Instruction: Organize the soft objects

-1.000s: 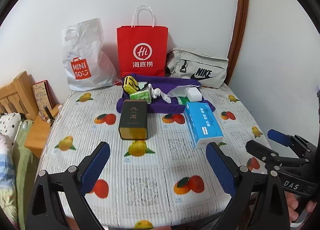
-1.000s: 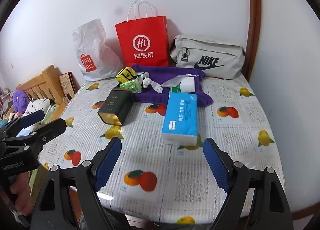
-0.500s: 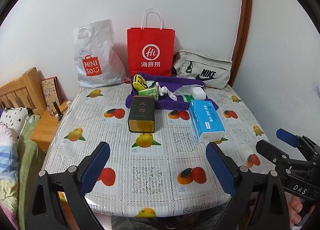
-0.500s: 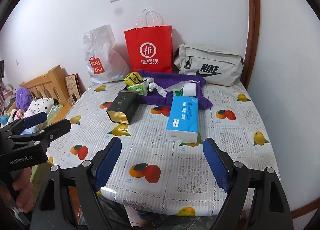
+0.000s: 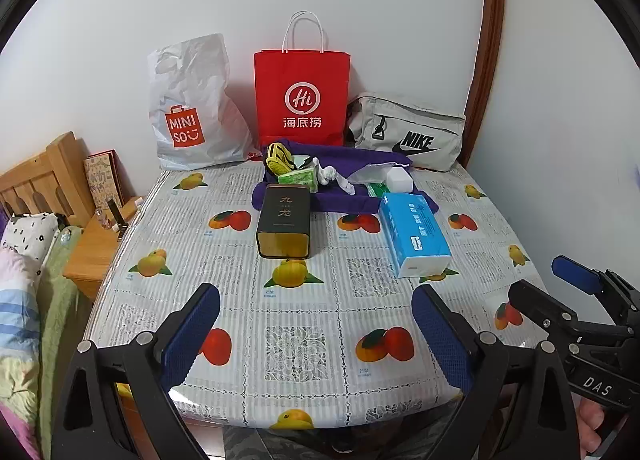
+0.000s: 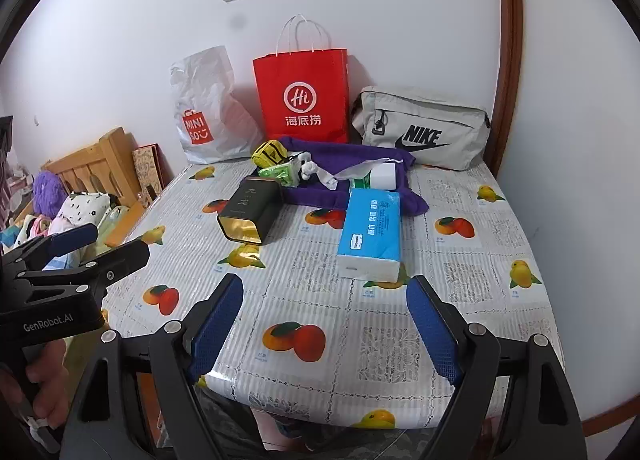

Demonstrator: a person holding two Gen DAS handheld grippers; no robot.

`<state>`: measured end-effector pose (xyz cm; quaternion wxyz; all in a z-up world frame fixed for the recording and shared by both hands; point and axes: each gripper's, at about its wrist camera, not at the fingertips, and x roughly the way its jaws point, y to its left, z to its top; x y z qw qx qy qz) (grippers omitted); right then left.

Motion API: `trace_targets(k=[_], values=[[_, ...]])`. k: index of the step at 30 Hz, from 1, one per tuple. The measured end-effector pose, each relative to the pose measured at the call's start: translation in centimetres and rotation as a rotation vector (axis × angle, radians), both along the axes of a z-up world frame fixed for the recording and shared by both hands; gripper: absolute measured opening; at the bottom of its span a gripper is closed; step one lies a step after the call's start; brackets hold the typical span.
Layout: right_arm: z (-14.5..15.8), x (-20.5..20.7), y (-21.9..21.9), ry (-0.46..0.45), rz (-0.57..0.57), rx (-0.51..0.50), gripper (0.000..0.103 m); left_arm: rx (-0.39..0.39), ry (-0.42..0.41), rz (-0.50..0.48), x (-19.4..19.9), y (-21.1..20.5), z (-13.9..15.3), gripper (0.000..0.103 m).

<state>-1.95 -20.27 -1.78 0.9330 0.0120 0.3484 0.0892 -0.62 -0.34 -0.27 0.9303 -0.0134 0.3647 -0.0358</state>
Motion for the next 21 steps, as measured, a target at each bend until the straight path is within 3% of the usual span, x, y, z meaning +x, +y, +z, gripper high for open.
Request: trace_targets(k=[21], values=[[0.28,-0.50,0.07,-0.006,0.007,0.004,0.083,0.005,0.002,-0.002,-0.07,-0.09,0.18,0.097]])
